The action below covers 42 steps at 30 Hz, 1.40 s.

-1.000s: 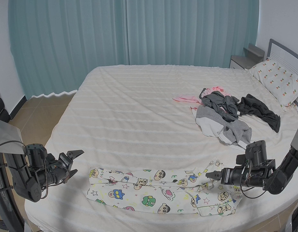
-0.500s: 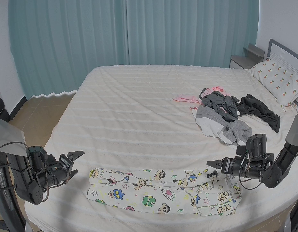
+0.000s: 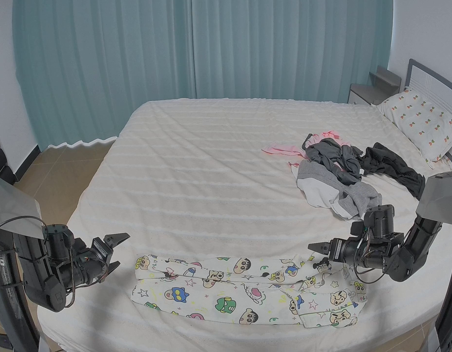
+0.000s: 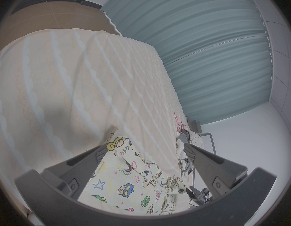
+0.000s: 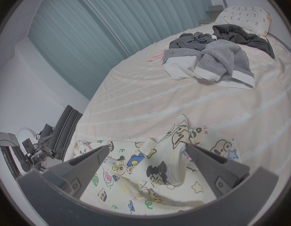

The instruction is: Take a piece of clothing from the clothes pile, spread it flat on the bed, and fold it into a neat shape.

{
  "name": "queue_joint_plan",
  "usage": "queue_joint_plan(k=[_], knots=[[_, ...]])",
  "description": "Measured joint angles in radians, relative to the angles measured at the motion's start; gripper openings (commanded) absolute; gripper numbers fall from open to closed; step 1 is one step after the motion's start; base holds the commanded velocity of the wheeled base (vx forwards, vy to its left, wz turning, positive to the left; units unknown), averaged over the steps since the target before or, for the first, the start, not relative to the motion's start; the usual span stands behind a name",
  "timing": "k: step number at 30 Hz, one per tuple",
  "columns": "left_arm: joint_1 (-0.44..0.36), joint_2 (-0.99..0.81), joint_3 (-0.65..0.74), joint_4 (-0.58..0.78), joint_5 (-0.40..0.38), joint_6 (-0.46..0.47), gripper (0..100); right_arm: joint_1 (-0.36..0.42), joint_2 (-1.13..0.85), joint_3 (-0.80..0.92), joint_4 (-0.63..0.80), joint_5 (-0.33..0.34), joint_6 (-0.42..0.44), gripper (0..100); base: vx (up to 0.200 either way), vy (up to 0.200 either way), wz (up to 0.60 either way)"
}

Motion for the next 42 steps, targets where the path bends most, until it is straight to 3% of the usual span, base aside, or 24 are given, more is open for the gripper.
queue_joint_plan(k=[13,18,26,27,42], knots=[[0.000,0.006,-0.001,0.000,0.000,0.000,100,0.050,0.030,0.034,-0.049,-0.002,-0.012,100,0.000,0.000,0.00],[0.000,0.006,0.000,0.000,0.000,0.000,100,0.051,0.030,0.042,-0.047,-0.002,-0.074,100,0.000,0.000,0.00],[0.000,0.006,0.001,0.000,0.000,0.000,100,0.026,0.033,0.004,0.115,-0.007,-0.191,100,0.000,0.000,0.00],[0.000,0.006,0.001,0.000,0.000,0.000,100,0.022,0.034,-0.003,0.125,-0.009,-0.203,0,0.000,0.000,0.00],[0.000,0.006,0.001,0.000,0.000,0.000,100,0.013,0.050,-0.019,0.134,-0.031,-0.215,0,0.000,0.000,0.00]])
